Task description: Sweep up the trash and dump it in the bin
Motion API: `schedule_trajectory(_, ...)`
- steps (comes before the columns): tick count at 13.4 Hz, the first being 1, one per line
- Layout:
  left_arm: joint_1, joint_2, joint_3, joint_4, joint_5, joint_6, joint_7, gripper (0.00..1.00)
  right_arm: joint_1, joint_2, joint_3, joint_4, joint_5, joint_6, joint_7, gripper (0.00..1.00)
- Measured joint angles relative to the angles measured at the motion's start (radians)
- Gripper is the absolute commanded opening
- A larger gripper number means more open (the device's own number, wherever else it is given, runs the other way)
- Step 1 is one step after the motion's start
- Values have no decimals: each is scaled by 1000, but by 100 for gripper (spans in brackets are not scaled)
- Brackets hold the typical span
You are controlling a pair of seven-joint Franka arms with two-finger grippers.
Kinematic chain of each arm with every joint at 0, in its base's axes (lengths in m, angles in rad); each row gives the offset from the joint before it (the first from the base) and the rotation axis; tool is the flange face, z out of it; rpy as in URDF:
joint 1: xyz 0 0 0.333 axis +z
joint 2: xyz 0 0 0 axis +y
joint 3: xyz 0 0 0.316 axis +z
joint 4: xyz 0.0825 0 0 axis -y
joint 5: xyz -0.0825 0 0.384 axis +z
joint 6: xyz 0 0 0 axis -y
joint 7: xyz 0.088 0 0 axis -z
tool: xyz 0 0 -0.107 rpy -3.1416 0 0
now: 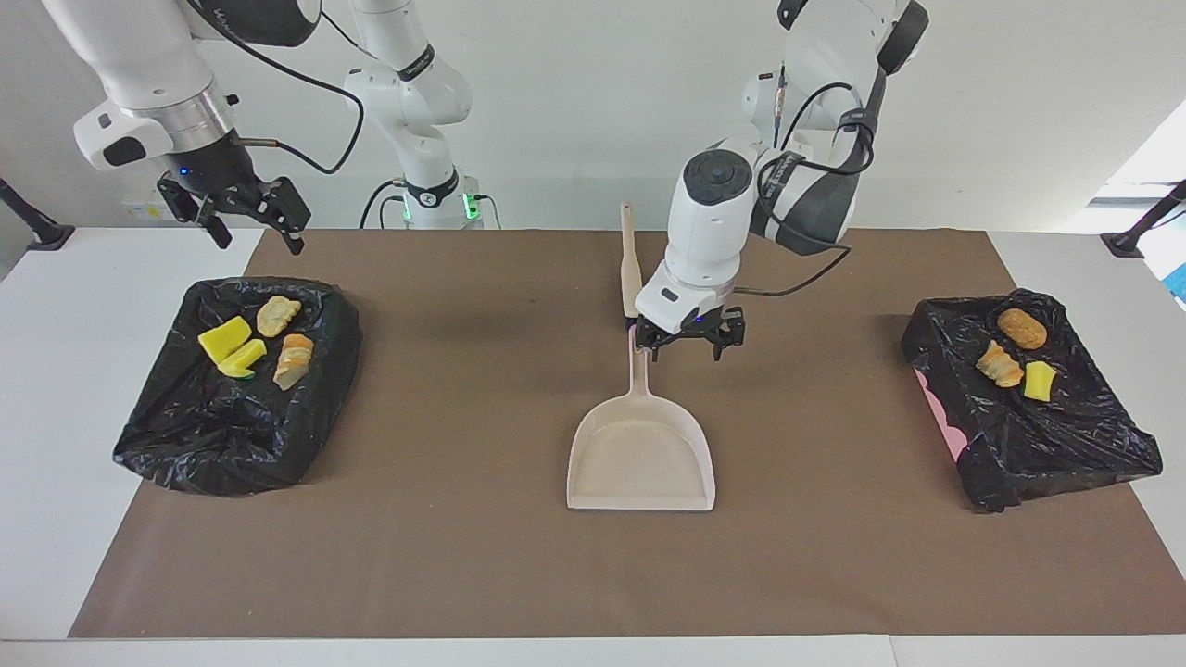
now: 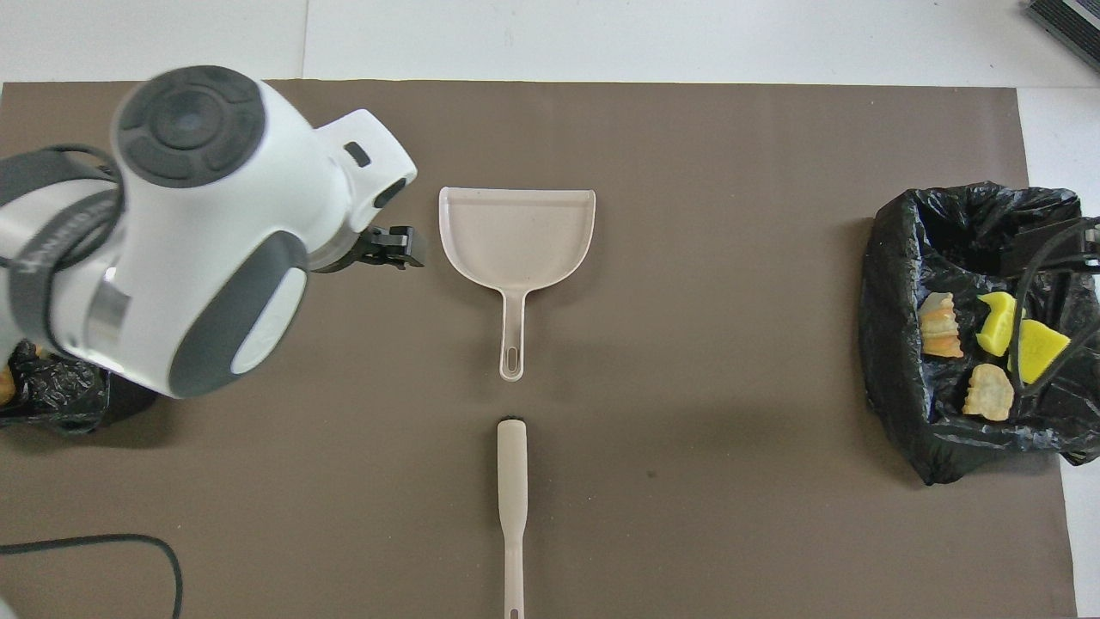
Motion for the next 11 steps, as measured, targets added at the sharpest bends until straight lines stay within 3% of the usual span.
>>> schedule_trajectory(6,4,-173,241,-8,-71,-113,330,100,0,0,0,0,0,0,0,100)
schedule_trajectory(11,20,-215,309,0,-137,-192,364,100,0,0,0,0,0,0,0,100)
